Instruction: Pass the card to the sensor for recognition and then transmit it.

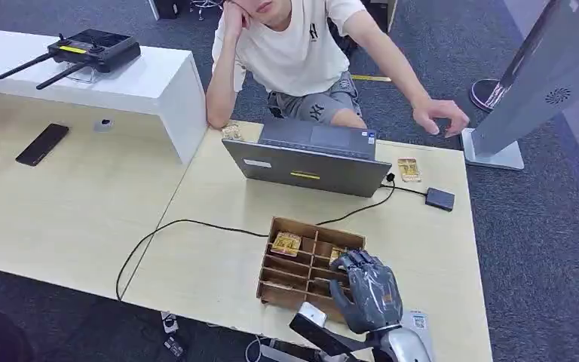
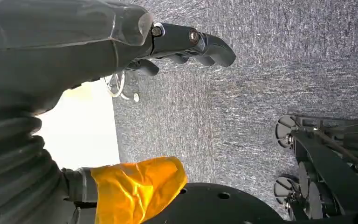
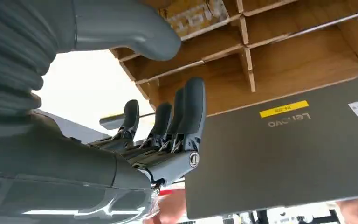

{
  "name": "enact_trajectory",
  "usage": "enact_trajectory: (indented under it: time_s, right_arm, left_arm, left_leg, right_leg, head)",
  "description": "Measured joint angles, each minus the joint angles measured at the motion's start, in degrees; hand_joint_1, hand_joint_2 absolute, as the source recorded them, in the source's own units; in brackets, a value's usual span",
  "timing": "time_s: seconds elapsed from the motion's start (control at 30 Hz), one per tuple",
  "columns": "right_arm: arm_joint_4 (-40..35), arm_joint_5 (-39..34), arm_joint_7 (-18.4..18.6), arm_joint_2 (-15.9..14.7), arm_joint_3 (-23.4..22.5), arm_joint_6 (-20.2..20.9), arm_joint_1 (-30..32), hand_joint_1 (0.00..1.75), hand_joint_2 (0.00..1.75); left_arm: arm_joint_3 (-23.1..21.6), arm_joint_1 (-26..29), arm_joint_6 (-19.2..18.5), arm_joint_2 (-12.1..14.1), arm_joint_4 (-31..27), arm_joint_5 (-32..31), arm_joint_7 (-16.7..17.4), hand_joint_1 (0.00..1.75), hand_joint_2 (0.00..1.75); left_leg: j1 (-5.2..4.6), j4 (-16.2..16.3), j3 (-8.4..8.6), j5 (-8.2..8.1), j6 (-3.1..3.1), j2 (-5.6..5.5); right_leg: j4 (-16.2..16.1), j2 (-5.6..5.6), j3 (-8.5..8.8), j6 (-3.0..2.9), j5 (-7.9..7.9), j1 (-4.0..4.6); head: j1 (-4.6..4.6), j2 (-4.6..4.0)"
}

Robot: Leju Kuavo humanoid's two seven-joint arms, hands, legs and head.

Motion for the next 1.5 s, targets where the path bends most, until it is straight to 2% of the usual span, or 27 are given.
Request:
enact_trajectory:
  time_s: [0.23,0.27,0.8,0.87,1.5]
  right_arm:
    - [0.87,0.0,0.02,0.28,0.0,0.0,0.05,0.91,1.75]
    - [0.94,0.0,0.02,0.28,0.0,0.0,0.05,0.96,1.75]
    - [1.14,0.0,0.02,0.28,0.0,0.11,0.14,0.82,1.75]
    - [1.11,0.0,0.02,0.28,0.0,0.11,0.13,0.87,1.75]
    - [2.12,0.17,0.09,1.64,-0.02,0.02,-0.92,0.93,1.75]
  left_arm:
    - [0.0,0.01,0.0,0.02,0.0,-0.02,0.0,0.0,1.75]
    - [0.0,0.01,0.02,0.02,0.0,0.0,0.0,0.0,1.75]
    - [0.0,0.01,0.04,0.02,0.0,0.02,0.0,0.0,1.75]
    - [0.0,0.02,0.04,0.02,0.0,0.02,0.0,0.0,1.75]
    - [0.0,0.0,0.0,0.02,0.0,-0.09,0.0,0.0,1.75]
  left_leg:
    - [0.0,0.0,0.0,0.0,0.0,0.0]
    - [0.0,0.0,0.0,0.0,0.0,0.0]
    - [0.0,0.0,0.0,0.0,0.0,0.0]
    - [0.0,0.0,0.0,0.0,0.0,0.0]
    - [0.0,0.0,0.0,0.0,0.0,0.0]
  right_leg:
    - [0.0,0.0,0.0,0.0,0.0,0.0]
    - [0.0,0.0,0.0,0.0,0.0,0.0]
    - [0.0,0.0,0.0,0.0,0.0,0.0]
    - [0.0,0.0,0.0,0.0,0.0,0.0]
    - [0.0,0.0,0.0,0.0,0.0,0.0]
  head:
    - [0.02,0.0]
    - [0.02,0.0]
    - [0.0,0.0]
    - [0.02,0.0]
    - [0.02,0.0]
